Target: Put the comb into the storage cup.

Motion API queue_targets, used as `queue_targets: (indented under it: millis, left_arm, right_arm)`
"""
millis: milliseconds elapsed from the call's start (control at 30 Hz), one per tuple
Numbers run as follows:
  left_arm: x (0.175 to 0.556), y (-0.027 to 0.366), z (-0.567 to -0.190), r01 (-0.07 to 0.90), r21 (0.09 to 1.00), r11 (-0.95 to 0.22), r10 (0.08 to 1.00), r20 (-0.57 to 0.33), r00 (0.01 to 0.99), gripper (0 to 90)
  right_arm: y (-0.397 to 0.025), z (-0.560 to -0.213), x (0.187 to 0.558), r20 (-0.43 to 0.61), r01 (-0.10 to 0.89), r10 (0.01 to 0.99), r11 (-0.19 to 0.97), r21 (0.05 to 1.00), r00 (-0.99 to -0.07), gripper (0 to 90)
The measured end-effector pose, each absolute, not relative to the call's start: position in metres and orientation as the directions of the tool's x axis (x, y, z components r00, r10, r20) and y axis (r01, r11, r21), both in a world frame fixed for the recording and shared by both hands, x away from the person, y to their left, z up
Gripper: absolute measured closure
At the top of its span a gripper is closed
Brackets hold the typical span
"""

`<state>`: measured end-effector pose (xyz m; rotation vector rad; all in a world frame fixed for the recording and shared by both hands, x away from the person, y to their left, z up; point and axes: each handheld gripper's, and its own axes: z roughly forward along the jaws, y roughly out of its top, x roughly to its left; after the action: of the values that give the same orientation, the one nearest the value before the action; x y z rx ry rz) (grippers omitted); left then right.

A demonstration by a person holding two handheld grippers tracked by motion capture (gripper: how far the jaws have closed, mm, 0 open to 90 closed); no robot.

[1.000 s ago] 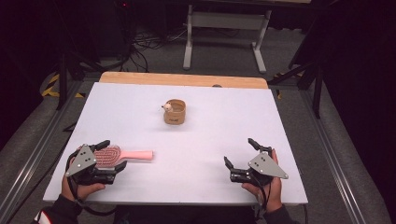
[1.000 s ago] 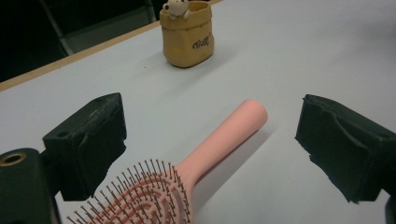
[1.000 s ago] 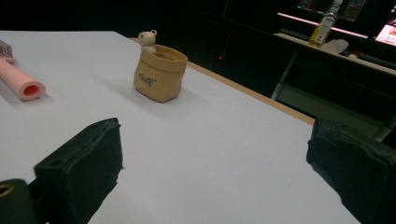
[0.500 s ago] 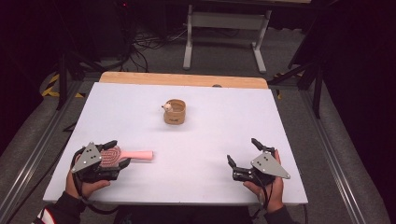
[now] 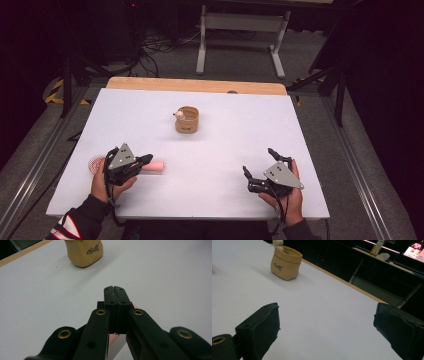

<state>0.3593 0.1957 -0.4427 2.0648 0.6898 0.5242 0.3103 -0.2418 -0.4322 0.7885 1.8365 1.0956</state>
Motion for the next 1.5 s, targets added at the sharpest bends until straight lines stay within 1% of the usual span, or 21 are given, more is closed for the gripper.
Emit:
queue_targets:
  millis: [67, 100, 267, 500, 700, 800, 1033, 1200, 1400, 1500]
  left_arm:
    - [0.365, 0.19, -0.443, 0.286, 0.829, -0.481, 0.65, 0.118, 0.751, 90.0]
    - [0.368, 0.187, -0.443, 0.295, 0.83, -0.474, 0.653, 0.106, 0.75, 90.0]
    - [0.376, 0.178, -0.443, 0.322, 0.806, -0.497, 0.652, 0.102, 0.751, 90.0]
    - [0.386, 0.162, -0.455, 0.373, 0.741, -0.559, 0.635, 0.093, 0.767, 90.0]
    - [0.393, 0.155, -0.461, 0.383, 0.728, -0.569, 0.638, 0.097, 0.764, 90.0]
    - [0.392, 0.153, -0.463, 0.39, 0.722, -0.571, 0.636, 0.089, 0.766, 90.0]
    - [0.388, 0.149, -0.465, 0.373, 0.705, -0.603, 0.605, 0.1, 0.79, 90.0]
    - [0.383, 0.152, -0.466, 0.359, 0.695, -0.623, 0.584, 0.108, 0.805, 90.0]
    - [0.376, 0.163, -0.468, 0.373, 0.68, -0.631, 0.562, 0.07, 0.824, 90.0]
    - [0.368, 0.165, -0.468, 0.364, 0.669, -0.648, 0.553, 0.084, 0.829, 90.0]
  right_arm:
    - [-0.242, -0.433, 0.313, -0.335, 0.119, 0.832, 0.424, 0.898, -0.442, 7.5]
    - [-0.242, -0.434, 0.314, -0.336, 0.124, 0.834, 0.426, 0.896, -0.437, 7.5]
    - [-0.242, -0.435, 0.314, -0.347, 0.138, 0.831, 0.442, 0.886, -0.434, 8.0]
    - [-0.241, -0.438, 0.317, -0.35, 0.154, 0.819, 0.46, 0.875, -0.454, 8.1]
    - [-0.24, -0.44, 0.317, -0.359, 0.162, 0.808, 0.477, 0.864, -0.467, 8.5]
    - [-0.239, -0.44, 0.317, -0.361, 0.154, 0.797, 0.484, 0.861, -0.484, 8.5]
    - [-0.235, -0.442, 0.317, -0.378, 0.15, 0.774, 0.511, 0.846, -0.508, 8.7]
    - [-0.237, -0.442, 0.317, -0.372, 0.151, 0.777, 0.505, 0.85, -0.507, 7.7]
    - [-0.245, -0.443, 0.322, -0.348, 0.178, 0.802, 0.48, 0.859, -0.485, 7.8]
    - [-0.247, -0.443, 0.323, -0.337, 0.187, 0.811, 0.469, 0.863, -0.477, 8.0]
